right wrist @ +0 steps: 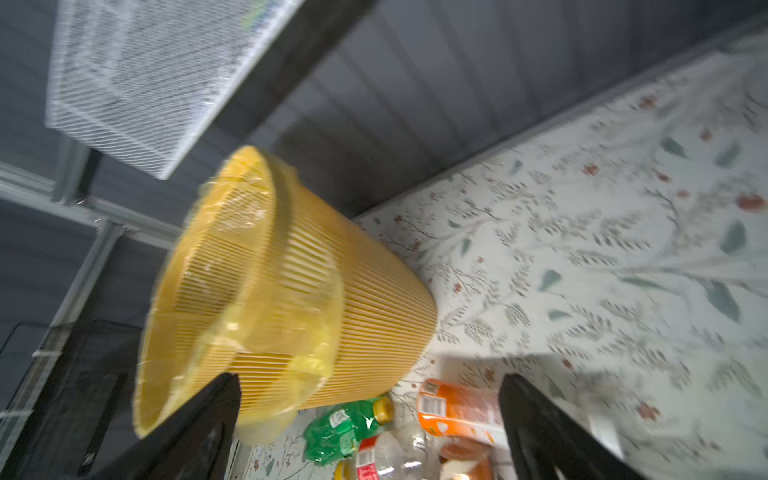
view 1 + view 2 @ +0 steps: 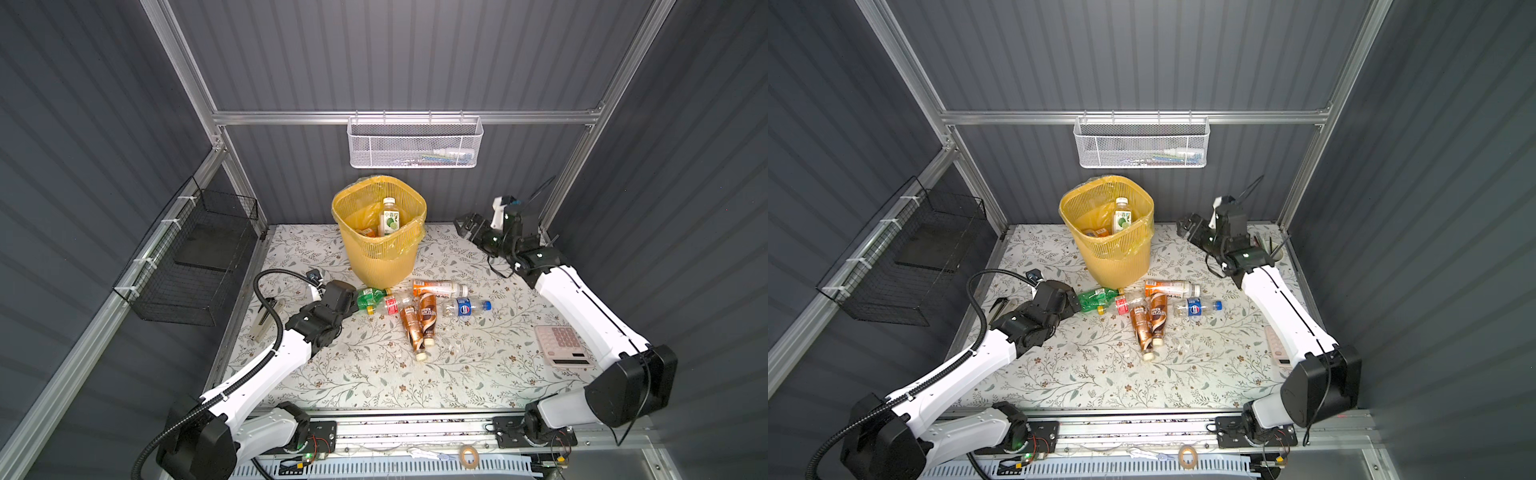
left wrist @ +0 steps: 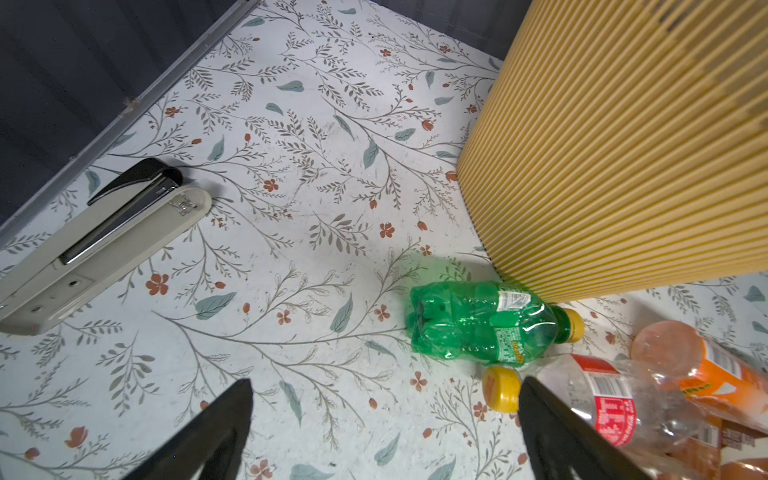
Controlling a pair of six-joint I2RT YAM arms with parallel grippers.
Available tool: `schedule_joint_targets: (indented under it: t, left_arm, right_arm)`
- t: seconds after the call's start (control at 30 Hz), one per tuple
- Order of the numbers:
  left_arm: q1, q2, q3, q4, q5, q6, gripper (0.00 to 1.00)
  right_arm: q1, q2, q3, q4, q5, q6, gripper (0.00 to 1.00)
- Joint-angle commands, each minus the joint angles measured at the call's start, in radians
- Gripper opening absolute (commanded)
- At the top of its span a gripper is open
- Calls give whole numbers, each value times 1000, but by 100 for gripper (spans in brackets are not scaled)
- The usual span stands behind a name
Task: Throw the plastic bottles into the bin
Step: 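Draw the right arm back from the bin toward the Pepsi bottle, then lower the right gripper onto the blue-cap Pepsi bottle and grasp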
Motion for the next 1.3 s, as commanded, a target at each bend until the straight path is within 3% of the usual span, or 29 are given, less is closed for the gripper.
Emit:
schedule_joint_targets:
  t: [0.0,0.17,0.37,0.53,1.27]
  left_arm:
    - [0,13,-15,37,43,14,100]
    - [-17,48,-14,54,45,4,100]
    - [-23,71,-8,77,45,7,99]
    - [-24,81,-8,78,52,3,99]
    - [-24,53,-40,50,13,-20,100]
  right_arm:
    - [-18,-85,-147,14,76,128,99]
    - [-35,-177,-387,15,137,290,99]
    - [-34,-139,-503,53,72,393,99]
    - [-15,-45,-519,123,11,452,99]
    - [15,113,-581,165,44,575,84]
